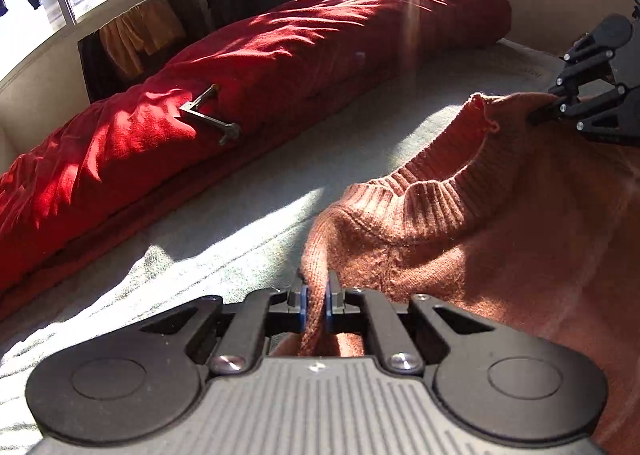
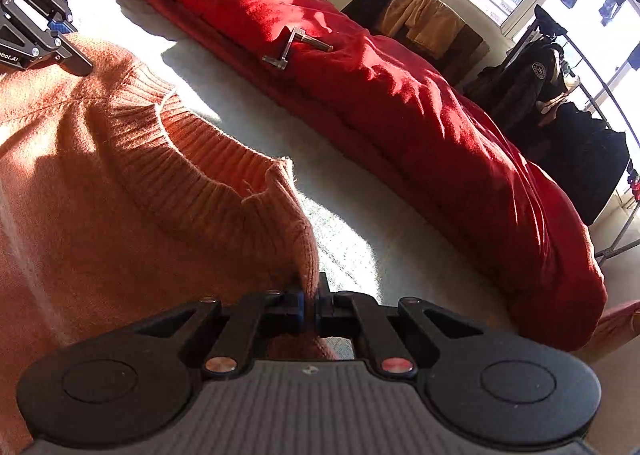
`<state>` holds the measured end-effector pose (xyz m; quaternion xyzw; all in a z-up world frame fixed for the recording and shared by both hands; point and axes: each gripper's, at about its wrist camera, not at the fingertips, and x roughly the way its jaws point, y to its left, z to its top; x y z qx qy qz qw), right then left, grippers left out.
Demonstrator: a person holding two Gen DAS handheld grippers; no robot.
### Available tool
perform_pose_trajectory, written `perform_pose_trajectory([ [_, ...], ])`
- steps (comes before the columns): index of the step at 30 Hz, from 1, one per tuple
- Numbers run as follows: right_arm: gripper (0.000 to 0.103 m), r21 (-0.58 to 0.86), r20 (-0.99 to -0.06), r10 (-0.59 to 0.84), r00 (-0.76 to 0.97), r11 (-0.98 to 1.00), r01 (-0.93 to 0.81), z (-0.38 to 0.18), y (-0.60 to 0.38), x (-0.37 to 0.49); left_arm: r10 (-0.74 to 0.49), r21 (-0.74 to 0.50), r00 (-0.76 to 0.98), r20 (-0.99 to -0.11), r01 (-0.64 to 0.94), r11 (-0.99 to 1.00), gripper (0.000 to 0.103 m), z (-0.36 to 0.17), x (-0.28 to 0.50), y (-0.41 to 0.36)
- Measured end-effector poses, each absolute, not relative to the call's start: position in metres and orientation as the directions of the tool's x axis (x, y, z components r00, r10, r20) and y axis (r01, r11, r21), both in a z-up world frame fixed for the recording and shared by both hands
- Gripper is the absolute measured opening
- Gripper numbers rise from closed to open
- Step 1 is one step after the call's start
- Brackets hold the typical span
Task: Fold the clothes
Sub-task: 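Lay the collar down and open both grippers, then grasp the sweater's ribbed cuff with the left gripper and pull the sleeve outward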
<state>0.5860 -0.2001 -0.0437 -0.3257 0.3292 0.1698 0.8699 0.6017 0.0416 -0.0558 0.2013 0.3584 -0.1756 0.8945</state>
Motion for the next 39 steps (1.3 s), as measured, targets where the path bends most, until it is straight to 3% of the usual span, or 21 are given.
perform_pose_trajectory([
  [4, 0.005, -0.417, -0.743, 0.053, 0.668, 0.744, -0.523, -0.082, -0.196, 0.607, -0.143, 0.227, 0.636, -0.758, 0.462, 0.857, 0.009, -0.092, 0.615, 0.039],
  [8, 0.009, -0.387, -0.743, 0.066, 0.666, 0.769, -0.509, -0.092, -0.201, 0.606, -0.156, 0.198, 0.634, -0.757, 0.451, 0.870, 0.012, -0.103, 0.615, 0.044],
  [9, 0.014, -0.366, -0.741, 0.076, 0.667, 0.786, -0.497, -0.087, -0.205, 0.605, -0.165, 0.179, 0.631, -0.758, 0.445, 0.878, 0.014, -0.099, 0.614, 0.048],
  [10, 0.026, -0.345, -0.740, 0.086, 0.668, 0.803, -0.486, -0.081, -0.209, 0.603, -0.173, 0.160, 0.627, -0.759, 0.438, 0.885, 0.016, -0.095, 0.613, 0.051],
  [12, 0.031, -0.293, -0.735, 0.114, 0.669, 0.836, -0.464, -0.070, -0.219, 0.599, -0.197, 0.125, 0.626, -0.754, 0.432, 0.893, 0.017, -0.083, 0.602, 0.062],
  [14, 0.048, -0.215, -0.717, 0.169, 0.676, 0.869, -0.445, -0.055, -0.233, 0.585, -0.213, 0.107, 0.633, -0.744, 0.428, 0.897, 0.022, -0.072, 0.587, 0.074],
  [16, 0.057, -0.188, -0.697, 0.188, 0.691, 0.883, -0.430, -0.043, -0.244, 0.562, -0.216, 0.087, 0.638, -0.739, 0.408, 0.909, 0.028, -0.064, 0.569, 0.090],
  [25, 0.065, -0.105, -0.682, 0.212, 0.700, 0.919, -0.381, -0.030, -0.271, 0.448, -0.159, -0.008, 0.638, -0.753, 0.233, 0.972, 0.037, -0.046, 0.492, 0.167],
  [32, 0.069, 0.000, -0.684, 0.212, 0.698, 0.957, -0.290, -0.037, -0.272, 0.380, -0.011, -0.003, 0.655, -0.755, 0.014, 1.000, 0.037, -0.036, 0.433, 0.238],
  [39, 0.072, 0.007, -0.659, 0.185, 0.729, 0.971, -0.240, -0.022, -0.271, 0.345, 0.131, -0.016, 0.671, -0.730, -0.208, 0.978, 0.037, -0.022, 0.400, 0.325],
])
